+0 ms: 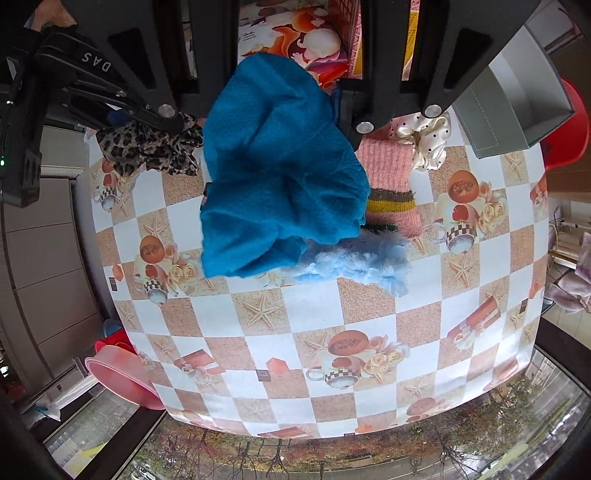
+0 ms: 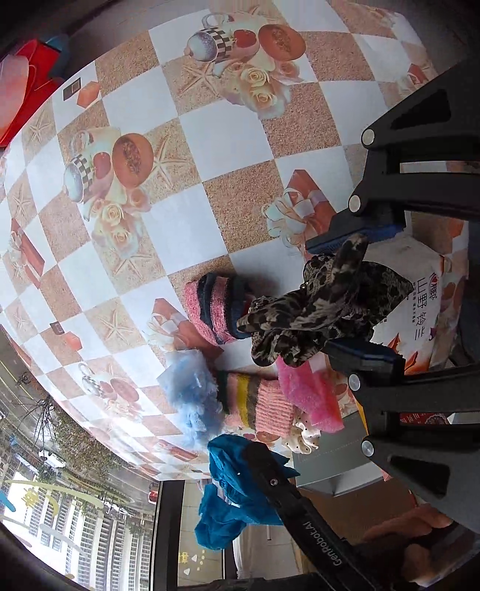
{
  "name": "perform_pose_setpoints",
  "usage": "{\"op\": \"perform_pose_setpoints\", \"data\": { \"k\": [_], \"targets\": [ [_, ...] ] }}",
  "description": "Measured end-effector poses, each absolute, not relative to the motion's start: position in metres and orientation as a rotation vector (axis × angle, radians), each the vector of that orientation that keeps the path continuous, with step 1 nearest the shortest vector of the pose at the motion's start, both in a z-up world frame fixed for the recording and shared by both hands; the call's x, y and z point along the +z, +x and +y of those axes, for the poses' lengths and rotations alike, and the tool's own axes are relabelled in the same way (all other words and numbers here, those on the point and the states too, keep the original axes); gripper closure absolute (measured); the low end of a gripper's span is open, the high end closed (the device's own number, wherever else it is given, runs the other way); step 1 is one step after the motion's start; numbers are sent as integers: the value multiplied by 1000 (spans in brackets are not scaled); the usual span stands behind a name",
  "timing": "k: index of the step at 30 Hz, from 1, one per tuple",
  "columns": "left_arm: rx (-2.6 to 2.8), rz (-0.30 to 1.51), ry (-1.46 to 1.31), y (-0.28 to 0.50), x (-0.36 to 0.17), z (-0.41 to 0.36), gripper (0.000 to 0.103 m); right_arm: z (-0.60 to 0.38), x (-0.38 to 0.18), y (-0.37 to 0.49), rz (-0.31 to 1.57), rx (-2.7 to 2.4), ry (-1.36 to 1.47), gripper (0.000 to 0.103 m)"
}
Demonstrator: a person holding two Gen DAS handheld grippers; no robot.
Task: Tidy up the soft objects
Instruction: 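Grasp another blue cloth with the left tool while the right tool grasps the leopard glove, then carry the blue cloth and leopard glove over the white box with both tools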
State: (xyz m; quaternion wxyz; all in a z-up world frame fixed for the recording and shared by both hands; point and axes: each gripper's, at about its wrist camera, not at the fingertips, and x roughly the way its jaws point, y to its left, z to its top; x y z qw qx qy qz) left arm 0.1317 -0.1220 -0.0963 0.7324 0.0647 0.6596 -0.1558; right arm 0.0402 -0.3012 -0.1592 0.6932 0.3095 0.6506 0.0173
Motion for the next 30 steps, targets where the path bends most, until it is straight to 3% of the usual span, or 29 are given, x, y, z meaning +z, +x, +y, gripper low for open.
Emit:
{"op": "perform_pose_setpoints", "data": {
  "k": [12,30],
  "targets": [
    [-309,1373,182,62,-40,-85,76,-273,-115,26,1424,119,620,58],
    [-287,1376,205,-12,-18,-42,76,-231,-105,-8,1490,226,538,58]
  ]
}}
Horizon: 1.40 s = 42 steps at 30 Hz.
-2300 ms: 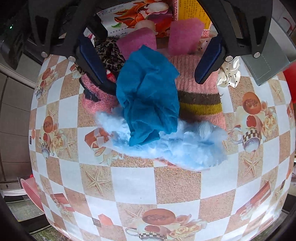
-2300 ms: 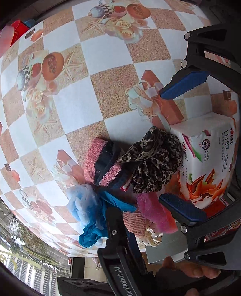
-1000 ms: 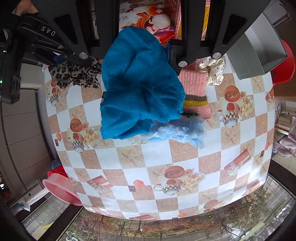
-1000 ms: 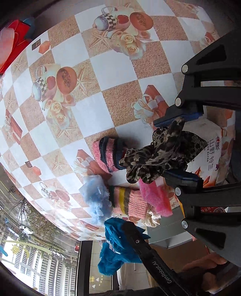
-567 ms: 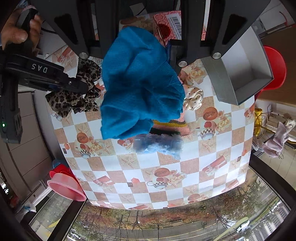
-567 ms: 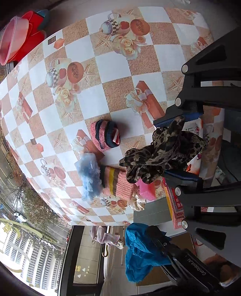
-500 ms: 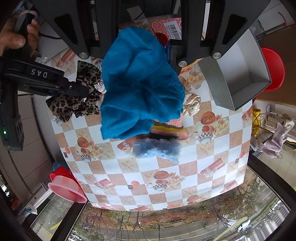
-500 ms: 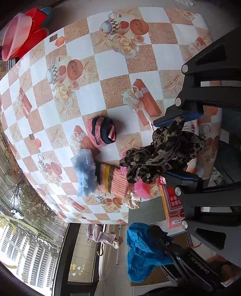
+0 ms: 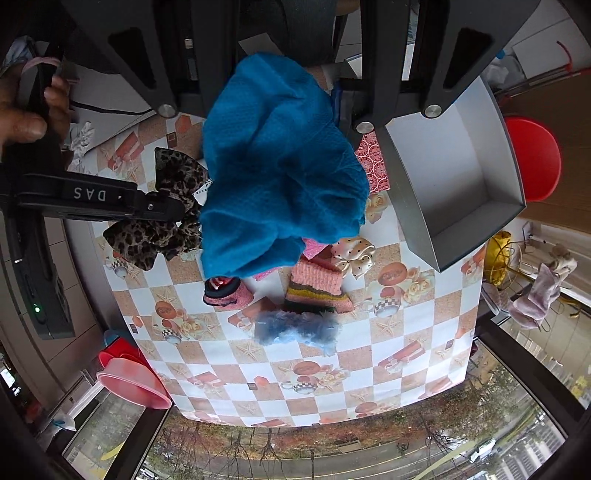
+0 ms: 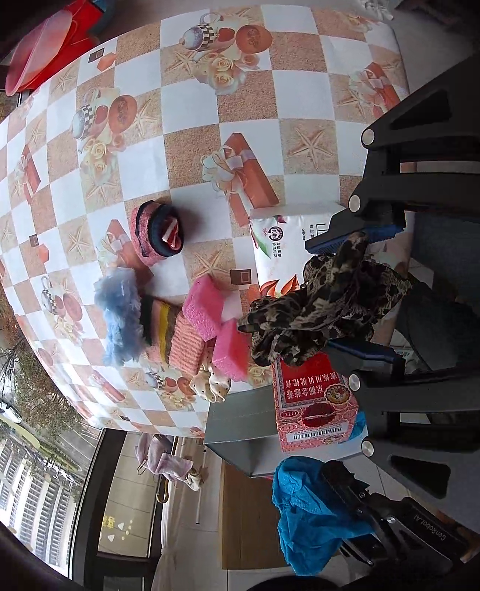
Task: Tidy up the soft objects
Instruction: 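Carry the blue cloth and leopard glove over the white box with both tools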
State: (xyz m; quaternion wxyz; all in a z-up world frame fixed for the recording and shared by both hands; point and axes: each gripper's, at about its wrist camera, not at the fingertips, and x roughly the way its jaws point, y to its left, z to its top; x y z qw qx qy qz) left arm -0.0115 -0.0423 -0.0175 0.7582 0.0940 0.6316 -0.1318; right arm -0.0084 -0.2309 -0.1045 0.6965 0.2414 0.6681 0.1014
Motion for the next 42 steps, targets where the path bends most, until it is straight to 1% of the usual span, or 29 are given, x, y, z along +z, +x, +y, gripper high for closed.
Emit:
{"op": "perform_pose_setpoints", "data": {
  "k": [12,17,22,33,42],
  "targets": [
    [-354,1333,218,-27,-24,-5,76,-205,-82,-36,1419,135,531,58],
    [-381,1294,218,-34,-19,27,76,-181,-72,-53,1386,87,557,58],
    [-368,1269,191,-40,-19,65,76,-146,-59,-61,1363,79,518,58],
    [-278,1242,77,-45,-26,145,76,-68,-37,-49,1359,149,375,58],
    [-195,1245,11,-51,-32,194,76,-14,-29,-33,1362,240,285,58]
  ]
}}
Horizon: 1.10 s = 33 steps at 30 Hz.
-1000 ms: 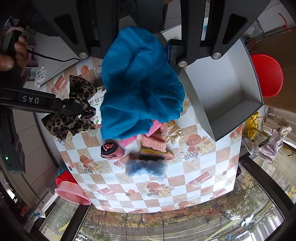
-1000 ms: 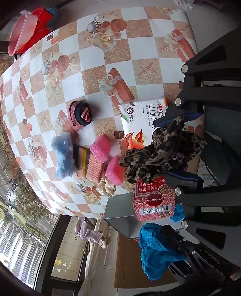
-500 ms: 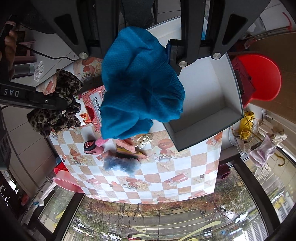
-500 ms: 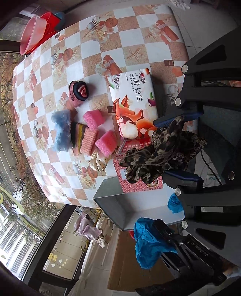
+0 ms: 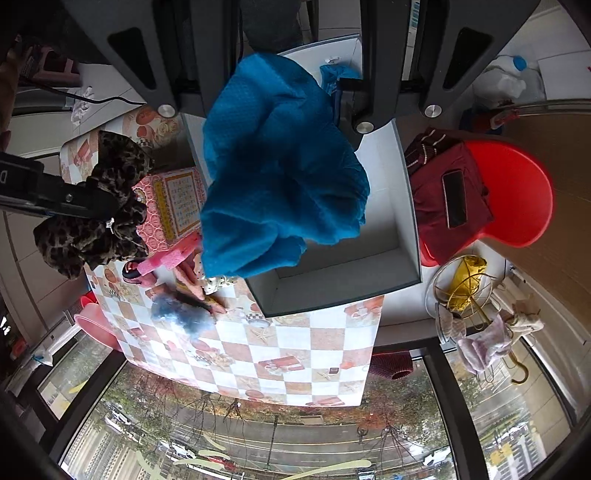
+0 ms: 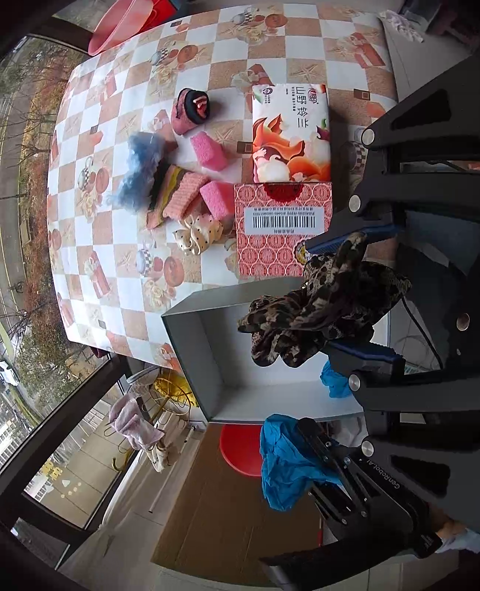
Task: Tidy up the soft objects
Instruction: 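Carry the blue cloth and leopard glove over the white box with both tools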
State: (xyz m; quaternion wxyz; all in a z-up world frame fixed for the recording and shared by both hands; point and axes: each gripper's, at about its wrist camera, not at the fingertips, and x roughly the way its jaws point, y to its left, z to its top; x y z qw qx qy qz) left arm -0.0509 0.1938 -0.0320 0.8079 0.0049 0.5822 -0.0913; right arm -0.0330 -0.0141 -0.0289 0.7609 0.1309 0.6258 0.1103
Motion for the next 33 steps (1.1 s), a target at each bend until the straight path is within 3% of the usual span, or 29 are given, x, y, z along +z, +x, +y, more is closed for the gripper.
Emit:
{"op": "perform_pose_setpoints", "data": {
  "k": [33],
  "targets": [
    [-167,1266,-30,-56,-48,212,76,25,-41,-34,1428,296,230,58]
  ]
}}
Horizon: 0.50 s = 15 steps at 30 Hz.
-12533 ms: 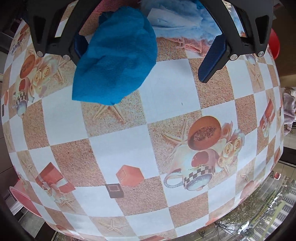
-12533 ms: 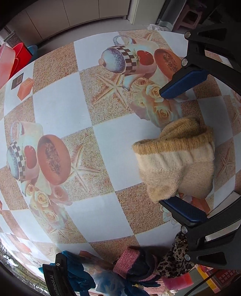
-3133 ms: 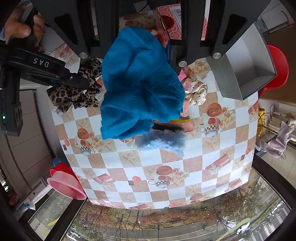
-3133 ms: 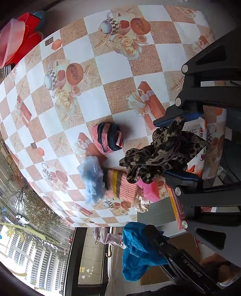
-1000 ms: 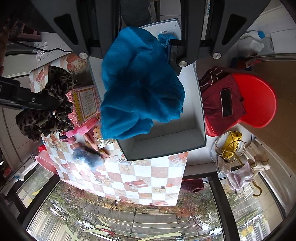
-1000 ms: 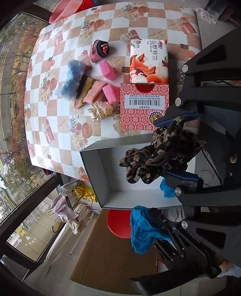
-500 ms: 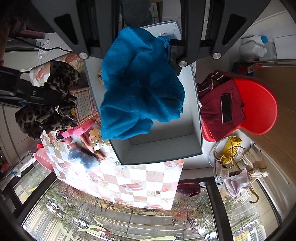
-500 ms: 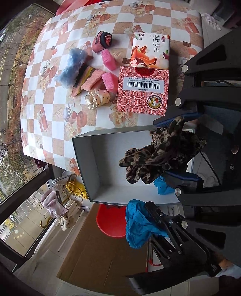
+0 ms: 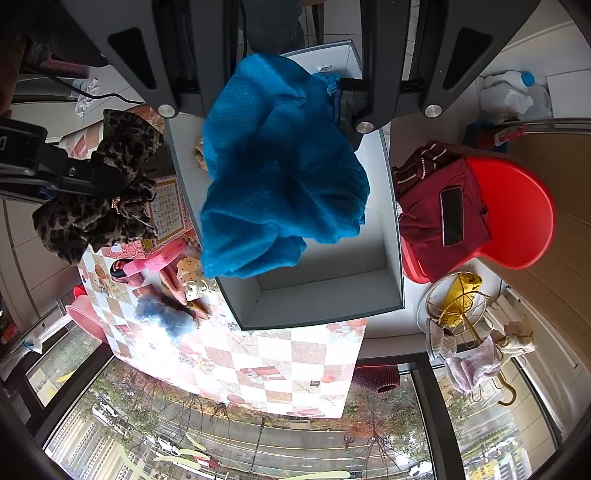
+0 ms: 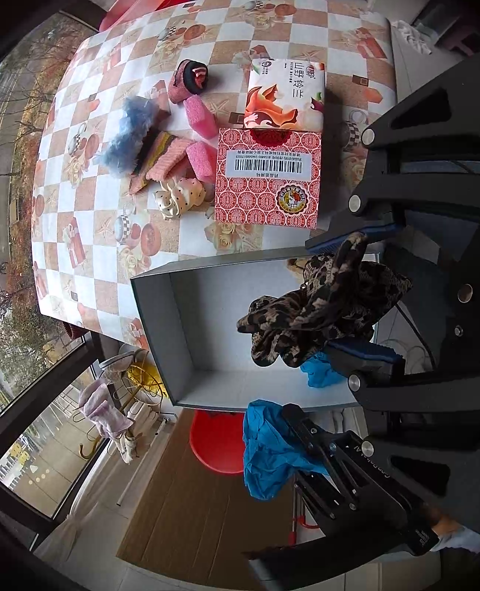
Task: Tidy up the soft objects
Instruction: 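Carry the blue cloth and leopard glove over the white box with both tools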
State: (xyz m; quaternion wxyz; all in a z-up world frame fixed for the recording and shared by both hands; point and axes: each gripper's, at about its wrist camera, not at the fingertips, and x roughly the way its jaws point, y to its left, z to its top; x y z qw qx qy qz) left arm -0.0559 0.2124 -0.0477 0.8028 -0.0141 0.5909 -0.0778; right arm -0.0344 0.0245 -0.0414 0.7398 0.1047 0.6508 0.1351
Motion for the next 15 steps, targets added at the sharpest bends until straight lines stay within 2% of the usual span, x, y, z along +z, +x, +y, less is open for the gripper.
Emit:
{"op": "perform_pose_setpoints", "data": {
  "k": [15],
  "targets": [
    [-157,1273,-47,-52,-53,220,76,32,-46,-31,1443,296,209,58]
  ]
}}
